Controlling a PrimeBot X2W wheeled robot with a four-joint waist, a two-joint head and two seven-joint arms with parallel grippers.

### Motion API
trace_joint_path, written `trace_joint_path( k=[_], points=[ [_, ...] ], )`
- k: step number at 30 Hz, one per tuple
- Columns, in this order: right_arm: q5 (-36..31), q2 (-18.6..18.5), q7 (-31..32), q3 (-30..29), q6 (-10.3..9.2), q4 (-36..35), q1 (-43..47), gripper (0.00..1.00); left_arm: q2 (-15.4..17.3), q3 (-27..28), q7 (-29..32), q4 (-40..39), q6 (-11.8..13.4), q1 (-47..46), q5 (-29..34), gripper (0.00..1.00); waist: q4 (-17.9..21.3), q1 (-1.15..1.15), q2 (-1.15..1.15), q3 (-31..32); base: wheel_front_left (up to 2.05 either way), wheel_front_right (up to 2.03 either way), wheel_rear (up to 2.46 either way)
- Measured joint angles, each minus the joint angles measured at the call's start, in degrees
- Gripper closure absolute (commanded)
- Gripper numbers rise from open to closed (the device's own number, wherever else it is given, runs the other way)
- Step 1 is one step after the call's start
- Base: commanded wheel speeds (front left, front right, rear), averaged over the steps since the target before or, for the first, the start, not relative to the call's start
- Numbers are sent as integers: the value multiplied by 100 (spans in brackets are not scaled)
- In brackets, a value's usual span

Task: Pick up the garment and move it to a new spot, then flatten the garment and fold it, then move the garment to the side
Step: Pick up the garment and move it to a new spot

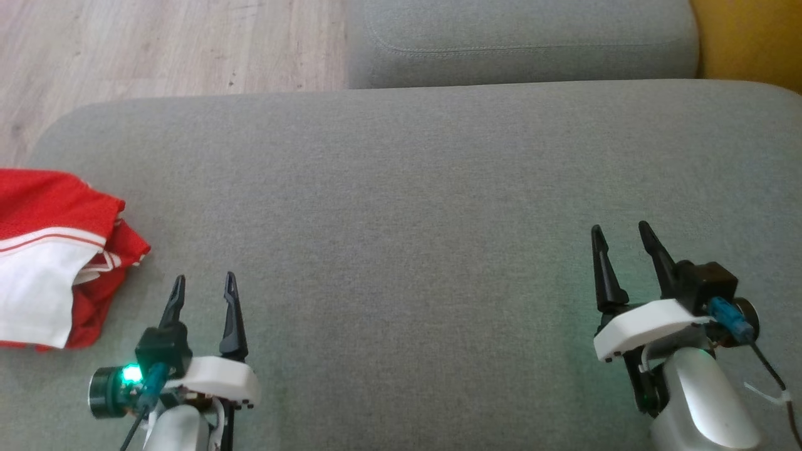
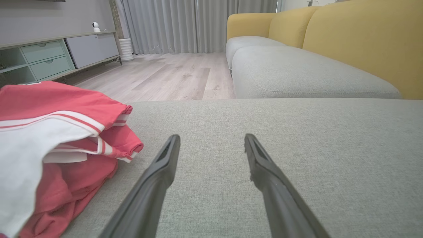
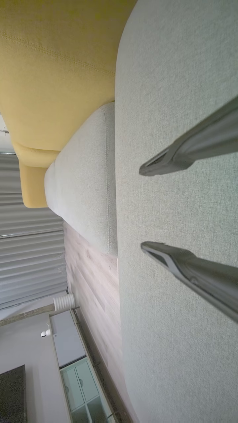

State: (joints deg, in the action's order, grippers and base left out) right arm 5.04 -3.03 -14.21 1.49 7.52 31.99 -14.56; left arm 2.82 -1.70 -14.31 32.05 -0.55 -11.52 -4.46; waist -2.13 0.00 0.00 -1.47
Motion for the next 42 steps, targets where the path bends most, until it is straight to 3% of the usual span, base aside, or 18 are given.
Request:
trace_joint_path(
  k=[8, 26, 38, 42],
  points=[
    [0, 1, 0, 131, 0, 9, 2, 0, -26, 1, -12, 44, 0, 1, -4, 0, -457, 0, 0, -57, 0, 0, 0],
    [144, 10, 0, 509, 0, 54, -9, 0, -41, 111, -14, -163, 4, 258, -64, 0, -2419, 0, 0, -254, 0, 0, 0],
    [-29, 10, 0, 568, 0, 111, -181, 0, -7, 544, -13, -81, -41, 158, -111, 0, -2665, 0, 0, -665, 0, 0, 0],
    [-169, -68, 0, 656, 0, 44, -529, 0, 242, 713, -14, 146, -203, -579, -104, 0, -2580, 1, 0, -1050, 0, 0, 0]
  ],
)
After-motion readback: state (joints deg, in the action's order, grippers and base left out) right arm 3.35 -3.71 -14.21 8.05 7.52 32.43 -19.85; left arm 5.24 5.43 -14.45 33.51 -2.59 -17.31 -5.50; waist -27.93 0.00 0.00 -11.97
